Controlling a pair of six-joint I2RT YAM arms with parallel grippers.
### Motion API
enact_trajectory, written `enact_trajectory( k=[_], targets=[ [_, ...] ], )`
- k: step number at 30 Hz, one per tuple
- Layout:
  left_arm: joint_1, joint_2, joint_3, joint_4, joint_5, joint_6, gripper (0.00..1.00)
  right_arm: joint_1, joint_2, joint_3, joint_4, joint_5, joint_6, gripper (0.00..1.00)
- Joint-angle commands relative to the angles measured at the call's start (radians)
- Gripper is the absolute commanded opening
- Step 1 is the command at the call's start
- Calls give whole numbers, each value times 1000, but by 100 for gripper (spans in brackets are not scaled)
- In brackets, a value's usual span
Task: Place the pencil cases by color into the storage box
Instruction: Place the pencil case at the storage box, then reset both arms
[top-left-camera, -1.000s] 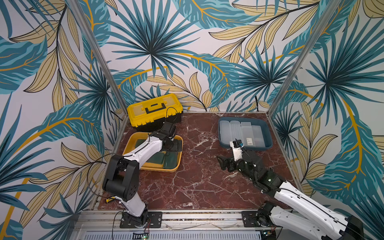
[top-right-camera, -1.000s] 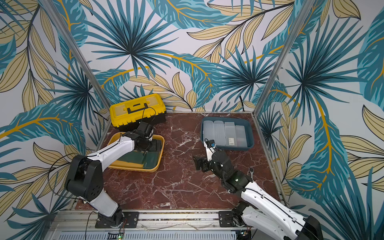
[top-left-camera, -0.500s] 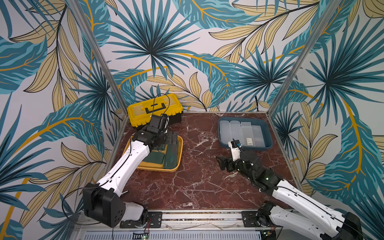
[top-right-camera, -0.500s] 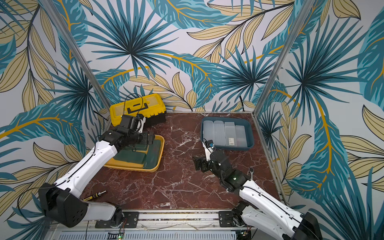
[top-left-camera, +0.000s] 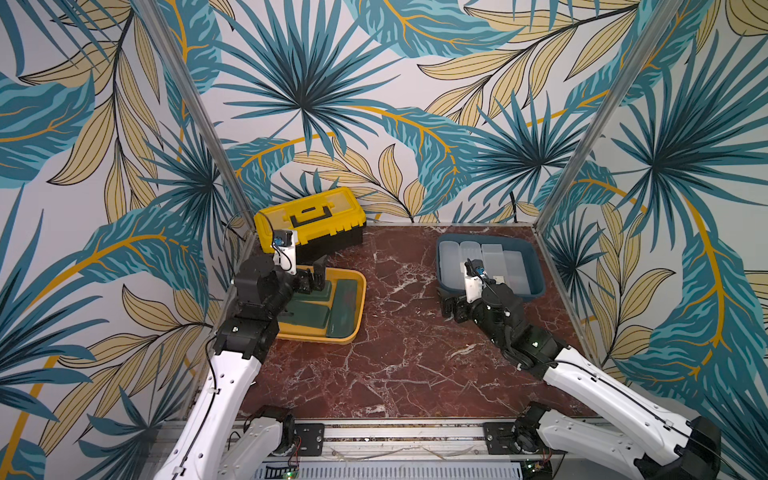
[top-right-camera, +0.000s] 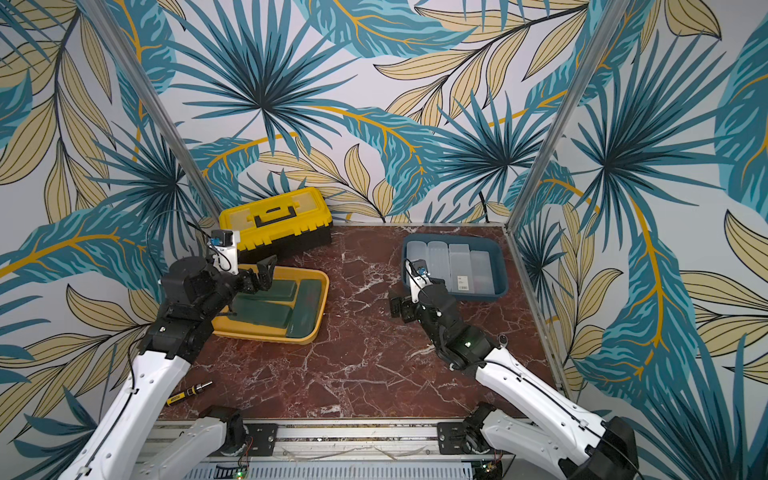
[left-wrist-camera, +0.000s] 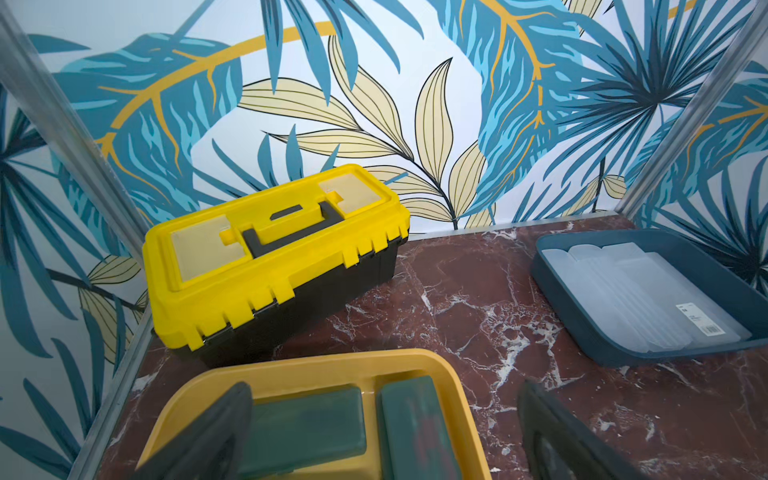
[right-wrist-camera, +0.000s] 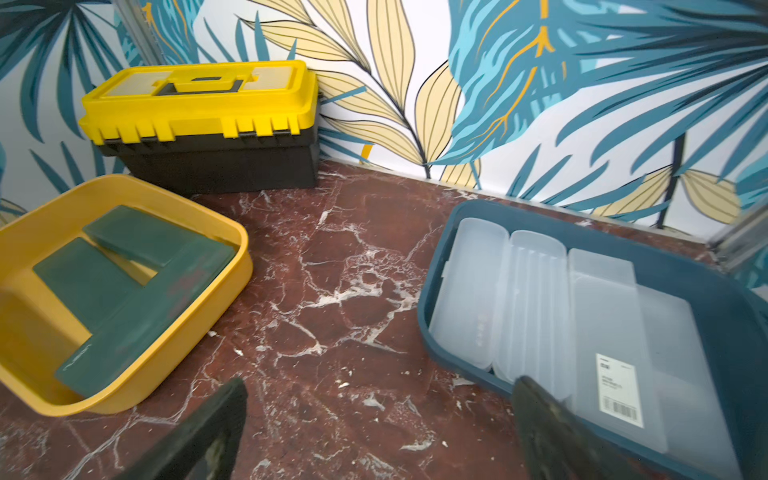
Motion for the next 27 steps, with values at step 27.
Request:
enact_trajectory(
  k=[27],
  targets=[
    [171, 466, -263, 477, -4, 22, 100, -414, -17, -164, 136, 17, -19, 99]
  ],
)
